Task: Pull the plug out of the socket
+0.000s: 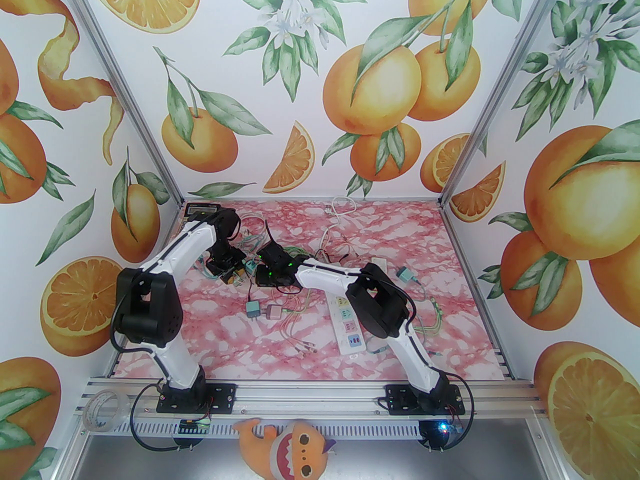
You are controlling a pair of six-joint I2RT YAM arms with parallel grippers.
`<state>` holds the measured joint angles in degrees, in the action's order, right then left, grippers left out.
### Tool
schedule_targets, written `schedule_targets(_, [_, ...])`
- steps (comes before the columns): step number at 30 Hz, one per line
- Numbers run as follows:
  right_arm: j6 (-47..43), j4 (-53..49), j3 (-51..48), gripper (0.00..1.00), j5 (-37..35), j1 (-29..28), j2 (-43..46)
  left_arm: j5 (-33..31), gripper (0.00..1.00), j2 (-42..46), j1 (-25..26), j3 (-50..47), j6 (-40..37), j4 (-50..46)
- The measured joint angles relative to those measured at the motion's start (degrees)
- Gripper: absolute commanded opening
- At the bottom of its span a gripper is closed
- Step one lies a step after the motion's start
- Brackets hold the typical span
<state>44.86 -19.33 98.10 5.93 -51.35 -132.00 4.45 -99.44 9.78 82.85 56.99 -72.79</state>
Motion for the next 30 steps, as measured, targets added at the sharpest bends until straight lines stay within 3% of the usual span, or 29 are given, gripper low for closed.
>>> schedule_targets(7, [-2.6,0.07,-0.48,0.32,0.0,0.31,0.9,0.46,0.0,13.49,1.25,-13.51,1.77,5.01])
schedule_targets(11, [-4.17,-0.17,-1.16,0.38,0.0,0.59,1.49,0.63,0.0,15.21,2.08,-16.33,2.75,5.53])
schedule_targets(13, [-5.44,-0.09,-2.27,0.5,-0.04,0.76,2.36,0.87,0.0,16.06,3.02,-18.43,3.74,8.61])
schedule_targets(18, [-10.03,-1.53,-16.85,0.57,-0.07,1.33,12.72,0.07,0.0,21.79,4.02,-25.35,5.73,11.54])
schedule_targets(19, [-10.49,-1.86,-18.88,0.63,-0.13,1.42,15.04,0.0,0.0,22.43,4.15,-25.68,5.88,11.87])
schedule_targets(26, [-13.57,0.0,-29.66,0.8,-0.17,1.44,28.94,-1.6,0.0,24.35,4.9,-29.4,6.62,14.32])
schedule_targets(30, [-14.36,0.28,-33.73,0.83,-1.16,1.44,34.64,-2.97,0.0,25.57,5.9,-32.11,6.8,14.95])
